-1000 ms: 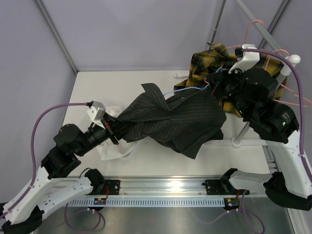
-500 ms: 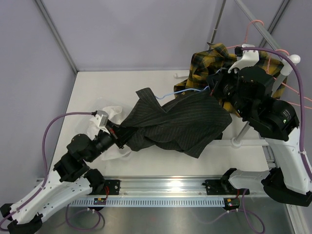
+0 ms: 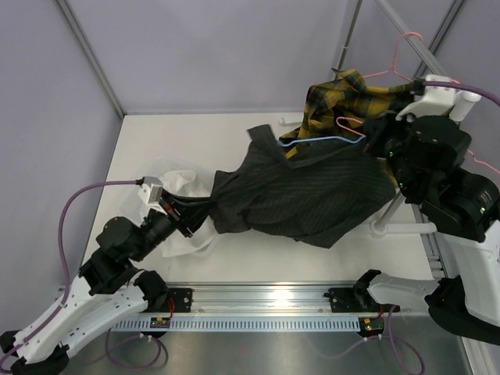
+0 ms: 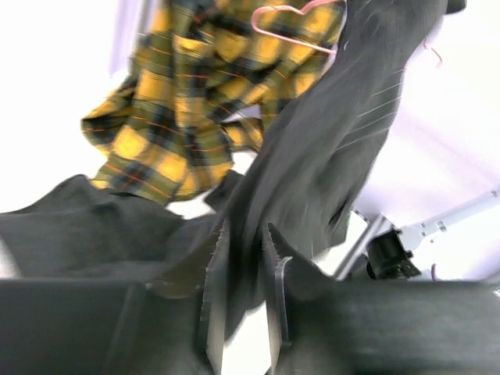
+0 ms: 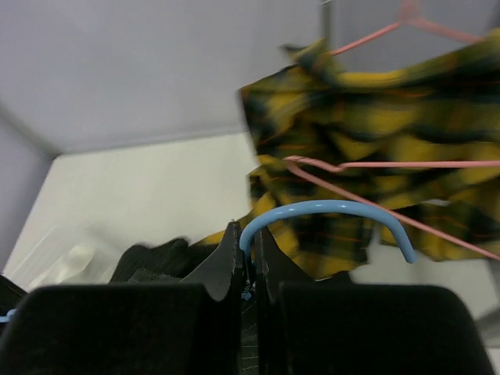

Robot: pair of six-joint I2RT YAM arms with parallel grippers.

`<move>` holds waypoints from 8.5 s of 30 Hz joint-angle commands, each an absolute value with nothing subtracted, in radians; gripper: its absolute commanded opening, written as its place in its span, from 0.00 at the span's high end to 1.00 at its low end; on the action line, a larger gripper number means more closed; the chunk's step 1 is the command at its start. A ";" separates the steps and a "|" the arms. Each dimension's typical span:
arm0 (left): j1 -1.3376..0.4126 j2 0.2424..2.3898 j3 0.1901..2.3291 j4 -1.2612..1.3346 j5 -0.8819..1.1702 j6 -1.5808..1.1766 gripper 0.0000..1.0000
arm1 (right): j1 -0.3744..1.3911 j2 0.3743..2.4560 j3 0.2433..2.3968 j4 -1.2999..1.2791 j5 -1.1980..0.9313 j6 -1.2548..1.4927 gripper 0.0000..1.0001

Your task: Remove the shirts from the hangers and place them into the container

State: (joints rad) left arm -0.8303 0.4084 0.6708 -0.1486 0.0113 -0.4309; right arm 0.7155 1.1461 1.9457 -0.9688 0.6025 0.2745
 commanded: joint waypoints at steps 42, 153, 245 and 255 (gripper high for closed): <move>-0.810 1.080 1.239 -0.158 0.452 -0.192 0.74 | 0.661 0.997 1.947 -0.873 0.597 0.159 1.00; -0.911 1.723 2.247 -0.413 0.342 0.236 1.00 | 0.663 0.445 1.264 -1.060 -0.005 0.505 1.00; -0.931 1.656 1.152 0.026 0.348 -0.249 0.60 | 0.663 0.457 1.331 -1.028 0.008 0.460 0.01; -1.109 1.830 1.236 -0.055 0.109 -0.212 0.29 | 0.663 0.426 1.324 -1.037 0.008 0.469 0.01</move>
State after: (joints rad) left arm -1.0851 1.8000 1.1957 -0.0891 0.1852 -0.2062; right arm 0.6647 0.4339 1.3159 -1.0595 0.0319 0.4671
